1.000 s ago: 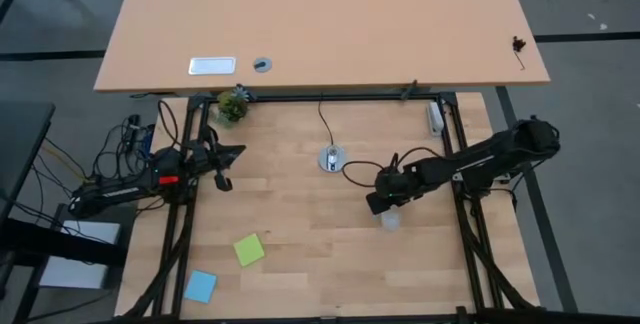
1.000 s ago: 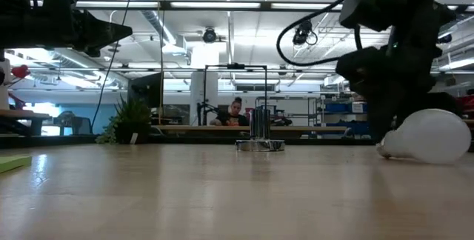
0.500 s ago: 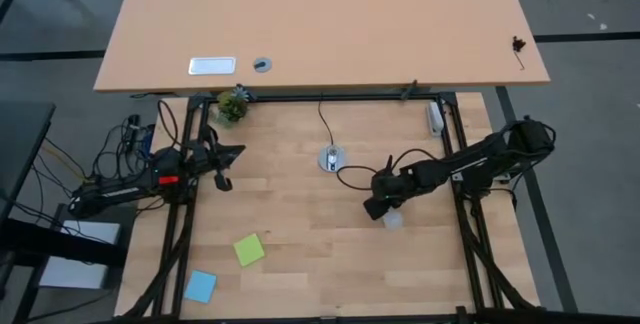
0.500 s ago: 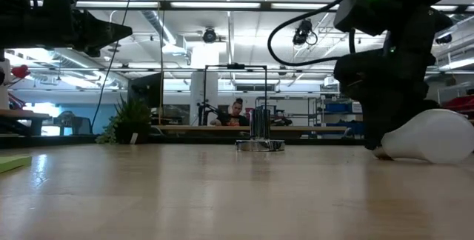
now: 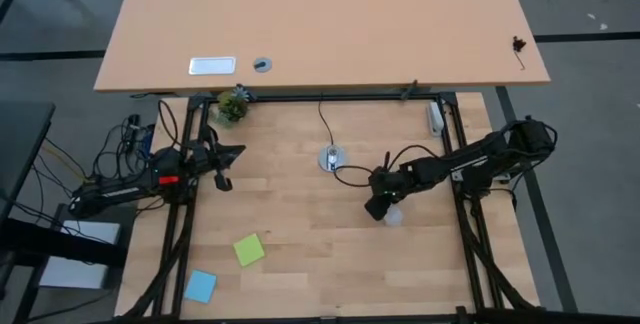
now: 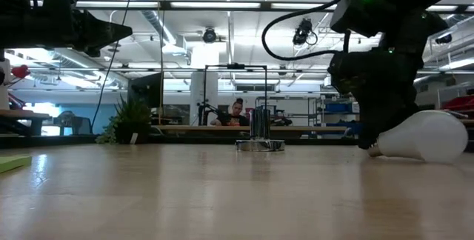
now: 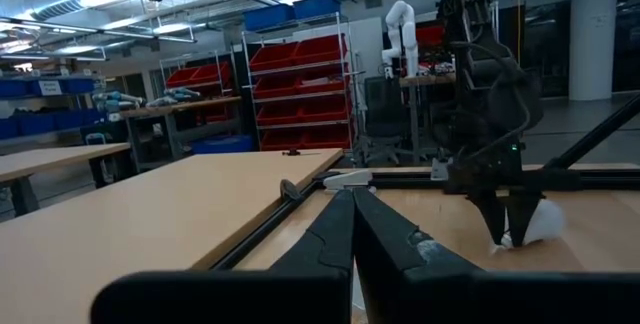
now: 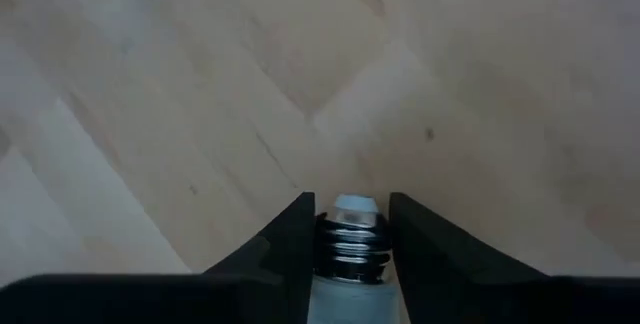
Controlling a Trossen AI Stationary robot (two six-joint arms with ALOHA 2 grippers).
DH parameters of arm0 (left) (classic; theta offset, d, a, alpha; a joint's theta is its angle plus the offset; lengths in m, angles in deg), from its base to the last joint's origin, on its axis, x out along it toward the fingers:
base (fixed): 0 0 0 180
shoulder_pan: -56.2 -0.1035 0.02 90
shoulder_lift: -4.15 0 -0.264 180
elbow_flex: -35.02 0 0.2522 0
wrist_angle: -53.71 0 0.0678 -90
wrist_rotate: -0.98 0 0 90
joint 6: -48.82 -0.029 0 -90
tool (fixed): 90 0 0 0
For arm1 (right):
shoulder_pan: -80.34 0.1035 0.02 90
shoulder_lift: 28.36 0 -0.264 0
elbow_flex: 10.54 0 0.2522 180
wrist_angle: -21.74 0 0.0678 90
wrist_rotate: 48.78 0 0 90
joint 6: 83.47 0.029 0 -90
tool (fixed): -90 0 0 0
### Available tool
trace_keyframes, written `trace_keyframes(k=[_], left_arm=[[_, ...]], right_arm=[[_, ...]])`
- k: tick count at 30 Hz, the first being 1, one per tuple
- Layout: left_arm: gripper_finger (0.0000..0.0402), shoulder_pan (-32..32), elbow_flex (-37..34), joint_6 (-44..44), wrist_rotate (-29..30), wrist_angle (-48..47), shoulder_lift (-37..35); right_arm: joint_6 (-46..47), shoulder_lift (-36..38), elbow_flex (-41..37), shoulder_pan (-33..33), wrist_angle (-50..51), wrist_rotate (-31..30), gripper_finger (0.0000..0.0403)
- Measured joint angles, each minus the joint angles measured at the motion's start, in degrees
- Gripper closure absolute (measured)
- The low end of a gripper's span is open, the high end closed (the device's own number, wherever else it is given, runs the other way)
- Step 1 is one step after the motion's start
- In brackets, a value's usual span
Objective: Screw lightbulb
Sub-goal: Insert the lightbulb into the lamp
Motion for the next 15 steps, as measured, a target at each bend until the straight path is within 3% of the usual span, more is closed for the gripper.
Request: trace_keyframes(k=[8,15], left_arm=[[0.0389,0.0,0.0,0.0,0.0,0.0,0.0],[0.0389,0.0,0.0,0.0,0.0,0.0,0.0]], right_arm=[[-7.4,0.1,0.0,-3.9,-2.9,0.1,0.0276],[-13.1,-0.1,0.0,-7.8,-11.9,0.0,0.0276]])
